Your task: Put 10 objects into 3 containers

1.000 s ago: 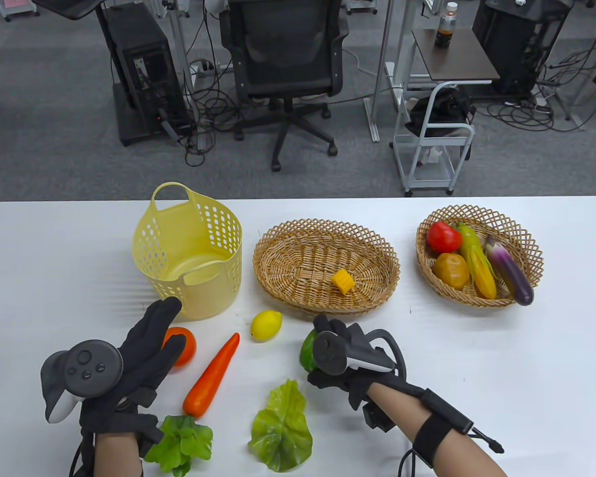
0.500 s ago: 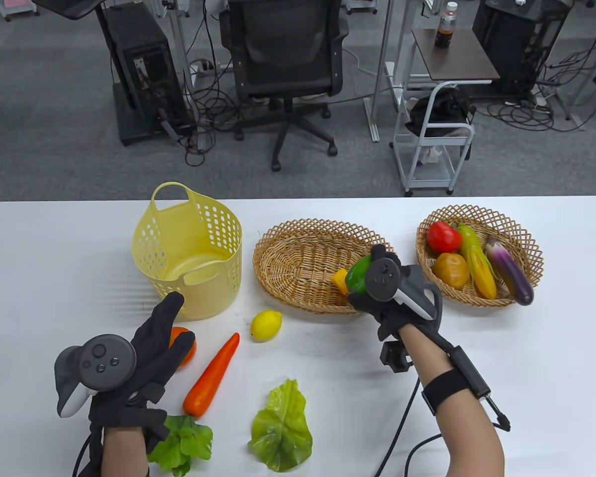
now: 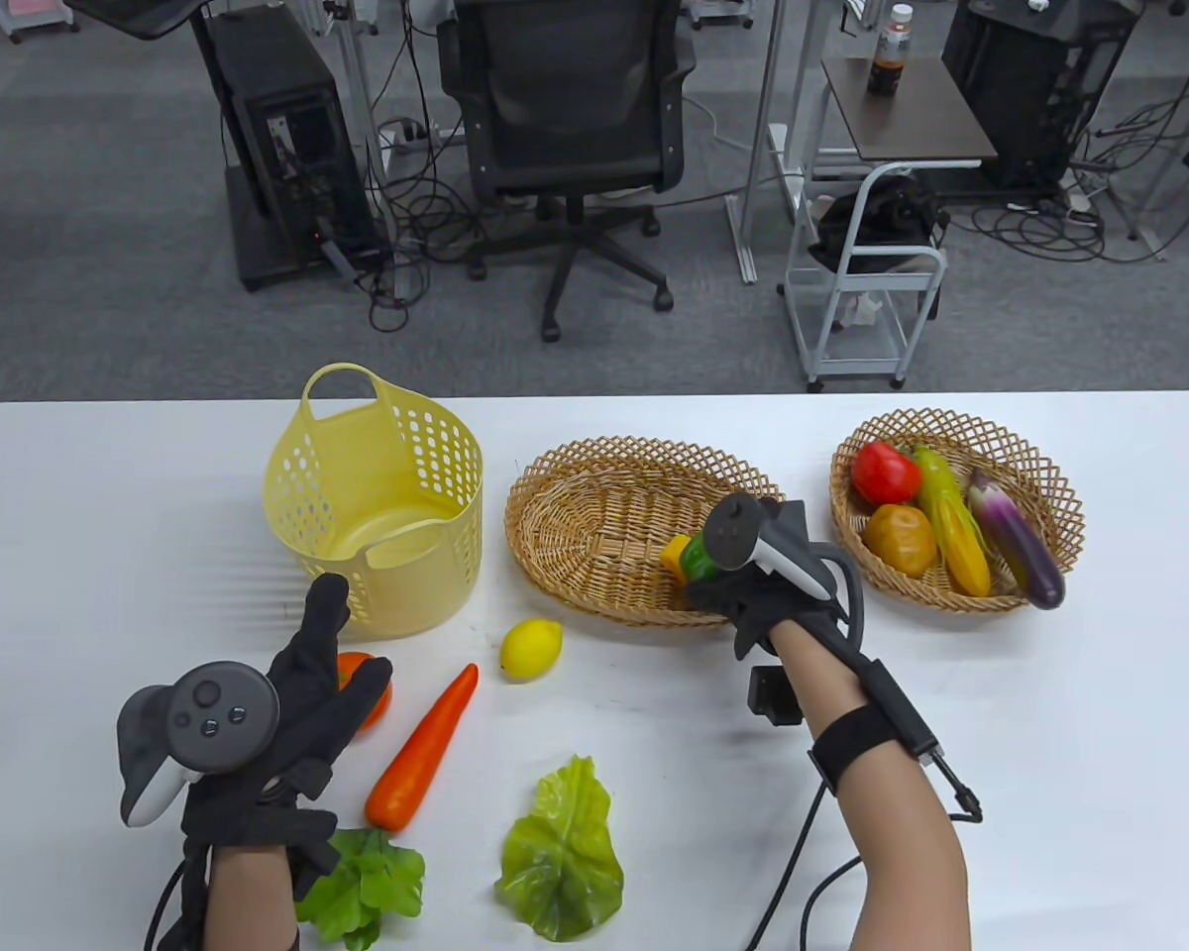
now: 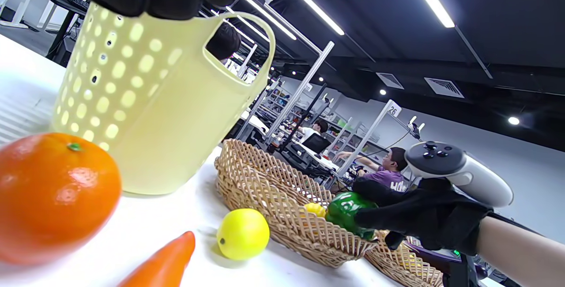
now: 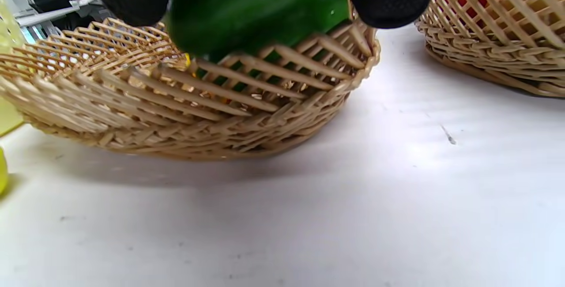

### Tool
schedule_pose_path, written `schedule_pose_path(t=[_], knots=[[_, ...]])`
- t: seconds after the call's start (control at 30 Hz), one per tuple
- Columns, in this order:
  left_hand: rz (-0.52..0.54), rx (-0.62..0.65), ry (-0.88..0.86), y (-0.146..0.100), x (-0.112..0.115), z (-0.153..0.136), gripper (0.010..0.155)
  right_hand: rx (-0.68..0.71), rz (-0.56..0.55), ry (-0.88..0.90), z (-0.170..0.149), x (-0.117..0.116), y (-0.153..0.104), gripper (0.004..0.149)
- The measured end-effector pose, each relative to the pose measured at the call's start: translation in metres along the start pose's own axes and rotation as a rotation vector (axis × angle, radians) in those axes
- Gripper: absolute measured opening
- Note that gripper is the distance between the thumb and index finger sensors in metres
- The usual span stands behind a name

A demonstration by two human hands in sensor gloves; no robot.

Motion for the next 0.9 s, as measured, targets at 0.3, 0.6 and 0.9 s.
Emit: schedule_pose_path(t=[0.3, 0.6, 0.9], knots=[[0.000, 0.001, 0.002, -0.001, -0.001, -0.001, 0.076, 0.147, -0.024, 0.095, -0.017, 0.018, -0.060, 0.092], [-0.017, -0.008, 0.009, -0.001, 0.001, -0.004, 0.080, 0.283, 0.147, 0.338, -0.053, 0.012, -0.127, 0.086], [-0.060, -0.066, 0.009, 0.003, 0.010, -0.016, 0.083, 0.376, 0.437, 0.610, -0.081, -0.016, -0.136, 0.083]])
Point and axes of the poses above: the tracker on the back of each hand, its own z axis roughly to the thumb side, its own y axis roughly from the wrist to the fingertips, x = y × z, the point moved 3 cm from there along y, roughly from the wrist to the fingertips, and after that the axes turned 13 degrees about y, right-handed, at the moved point
